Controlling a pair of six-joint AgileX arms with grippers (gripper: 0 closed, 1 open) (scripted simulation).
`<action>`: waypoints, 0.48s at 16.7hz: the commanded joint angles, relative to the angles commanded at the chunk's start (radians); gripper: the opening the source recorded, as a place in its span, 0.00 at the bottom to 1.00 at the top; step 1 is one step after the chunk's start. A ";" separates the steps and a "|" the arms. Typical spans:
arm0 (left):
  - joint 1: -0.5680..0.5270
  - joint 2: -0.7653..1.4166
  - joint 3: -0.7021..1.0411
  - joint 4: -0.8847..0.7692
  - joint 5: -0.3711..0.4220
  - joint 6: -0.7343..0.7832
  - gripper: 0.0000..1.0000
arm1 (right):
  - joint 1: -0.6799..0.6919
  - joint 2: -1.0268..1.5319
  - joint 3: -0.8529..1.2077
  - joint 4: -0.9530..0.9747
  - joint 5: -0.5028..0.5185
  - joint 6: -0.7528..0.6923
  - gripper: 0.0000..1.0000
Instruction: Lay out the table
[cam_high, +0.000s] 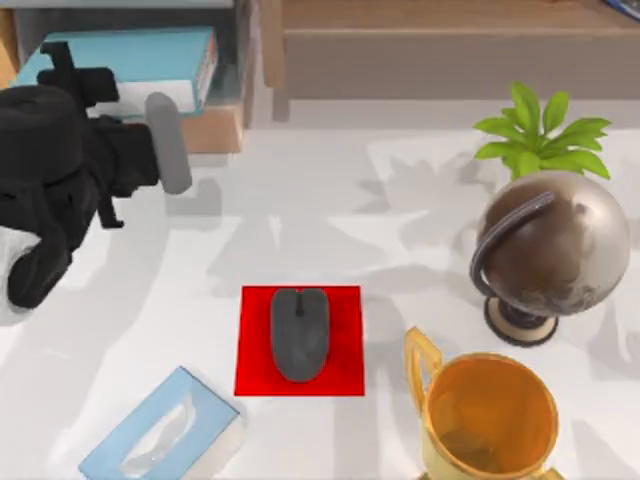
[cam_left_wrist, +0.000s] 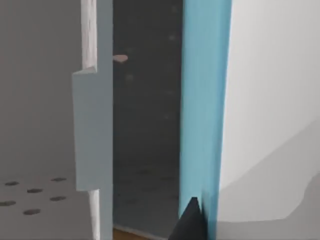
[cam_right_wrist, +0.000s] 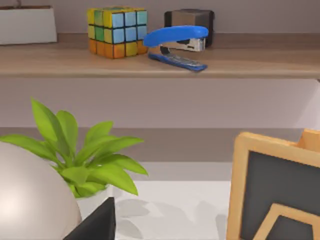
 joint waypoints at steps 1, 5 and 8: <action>0.009 0.031 0.025 0.006 0.002 0.025 0.00 | 0.000 0.000 0.000 0.000 0.000 0.000 1.00; 0.016 0.083 0.063 0.008 0.006 0.058 0.00 | 0.000 0.000 0.000 0.000 0.000 0.000 1.00; 0.012 0.081 0.059 0.008 0.006 0.059 0.00 | 0.000 0.000 0.000 0.000 0.000 0.000 1.00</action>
